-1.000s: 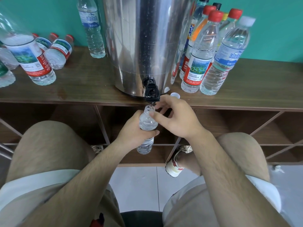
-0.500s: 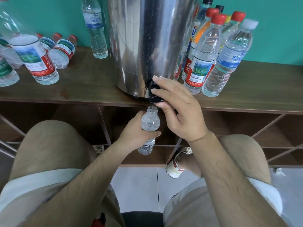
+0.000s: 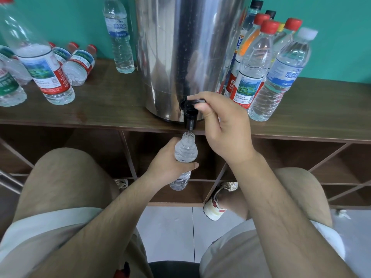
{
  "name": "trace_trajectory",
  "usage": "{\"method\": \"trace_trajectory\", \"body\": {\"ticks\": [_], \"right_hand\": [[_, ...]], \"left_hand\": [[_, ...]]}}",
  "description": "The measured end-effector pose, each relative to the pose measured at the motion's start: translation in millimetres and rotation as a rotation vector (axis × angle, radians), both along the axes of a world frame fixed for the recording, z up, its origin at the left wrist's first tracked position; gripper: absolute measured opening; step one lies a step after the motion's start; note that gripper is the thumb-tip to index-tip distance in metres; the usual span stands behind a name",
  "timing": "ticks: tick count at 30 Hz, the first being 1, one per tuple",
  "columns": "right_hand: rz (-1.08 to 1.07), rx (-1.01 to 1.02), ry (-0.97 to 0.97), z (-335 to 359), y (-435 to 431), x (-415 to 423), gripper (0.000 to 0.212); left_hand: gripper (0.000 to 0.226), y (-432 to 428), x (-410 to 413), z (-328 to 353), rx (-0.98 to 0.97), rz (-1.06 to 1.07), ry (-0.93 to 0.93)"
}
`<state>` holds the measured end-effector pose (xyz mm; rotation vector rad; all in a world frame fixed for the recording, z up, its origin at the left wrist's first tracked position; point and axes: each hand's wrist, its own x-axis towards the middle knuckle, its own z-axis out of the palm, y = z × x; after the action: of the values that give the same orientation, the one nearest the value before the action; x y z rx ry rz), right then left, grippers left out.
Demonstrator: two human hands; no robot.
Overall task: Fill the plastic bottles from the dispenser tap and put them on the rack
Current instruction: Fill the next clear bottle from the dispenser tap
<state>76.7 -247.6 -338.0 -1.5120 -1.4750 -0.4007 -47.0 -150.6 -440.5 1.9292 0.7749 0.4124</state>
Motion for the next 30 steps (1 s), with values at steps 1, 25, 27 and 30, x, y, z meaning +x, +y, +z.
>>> {"method": "trace_trajectory", "body": {"ticks": [1,25,27,30], "right_hand": [[-0.013,-0.024,0.019,4.9,4.1,1.2,0.025],[-0.248,-0.51,0.248,-32.5,-11.6,33.3,0.032],[-0.138,-0.44,0.343,-35.6,-18.0,25.0,0.03],[-0.029,-0.309,0.565,-43.4,-25.9,7.8,0.02]], "left_hand": [[0.065,0.0,0.1,-0.3,0.001,-0.003,-0.001],[0.066,-1.1,-3.2,-8.4,0.026,-0.015,0.008],[0.066,-3.9,-5.5,-8.1,0.013,-0.014,0.002],[0.064,-9.0,-11.1,-7.9,0.003,-0.018,0.0]]}}
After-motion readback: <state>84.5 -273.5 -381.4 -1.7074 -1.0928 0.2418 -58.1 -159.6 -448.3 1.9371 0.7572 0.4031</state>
